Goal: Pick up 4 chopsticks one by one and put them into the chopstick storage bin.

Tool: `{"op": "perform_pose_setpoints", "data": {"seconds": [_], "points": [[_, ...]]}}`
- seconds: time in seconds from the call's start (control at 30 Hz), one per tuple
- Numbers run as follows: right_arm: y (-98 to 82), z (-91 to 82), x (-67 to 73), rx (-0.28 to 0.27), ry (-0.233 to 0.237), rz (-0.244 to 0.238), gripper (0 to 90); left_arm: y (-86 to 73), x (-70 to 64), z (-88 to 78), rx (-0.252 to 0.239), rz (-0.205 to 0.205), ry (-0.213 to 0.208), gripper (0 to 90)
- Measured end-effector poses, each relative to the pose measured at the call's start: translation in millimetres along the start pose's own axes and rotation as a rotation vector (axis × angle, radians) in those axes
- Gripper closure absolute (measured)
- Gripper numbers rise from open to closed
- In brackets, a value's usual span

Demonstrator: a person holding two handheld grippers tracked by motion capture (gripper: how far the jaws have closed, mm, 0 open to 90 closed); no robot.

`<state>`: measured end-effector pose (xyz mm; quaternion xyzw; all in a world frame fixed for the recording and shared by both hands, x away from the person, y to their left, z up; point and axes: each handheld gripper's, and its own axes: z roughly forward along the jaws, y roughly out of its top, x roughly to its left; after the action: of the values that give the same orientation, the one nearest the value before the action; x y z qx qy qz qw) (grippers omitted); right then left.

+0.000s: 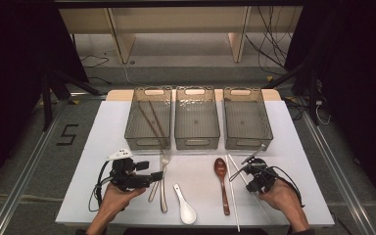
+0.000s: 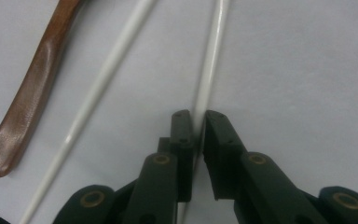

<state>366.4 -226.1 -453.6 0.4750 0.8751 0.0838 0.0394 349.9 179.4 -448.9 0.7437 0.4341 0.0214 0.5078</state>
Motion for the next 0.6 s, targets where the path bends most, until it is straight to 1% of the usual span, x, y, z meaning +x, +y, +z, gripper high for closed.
{"op": "perform_pose_setpoints", "data": {"seconds": [0.1,0.27,0.4,0.6], "points": [[-0.7,-0.3,-2.4,0.001,0.0,0.011,85.0,0.1,0.2,-0.1,0.001,-0.001,0.0,17.5],[-0.5,-0.6,-2.9,0.005,0.0,0.006,85.3,0.1,0.1,0.2,0.004,0.002,0.0,17.5],[-0.4,-0.9,-2.4,0.009,-0.01,-0.012,85.5,0.2,0.3,0.3,0.003,0.001,0.0,17.5],[-2.2,-1.7,-3.7,-0.003,-0.015,-0.029,85.7,0.3,0.5,0.2,0.002,-0.002,0.001,17.5]]}}
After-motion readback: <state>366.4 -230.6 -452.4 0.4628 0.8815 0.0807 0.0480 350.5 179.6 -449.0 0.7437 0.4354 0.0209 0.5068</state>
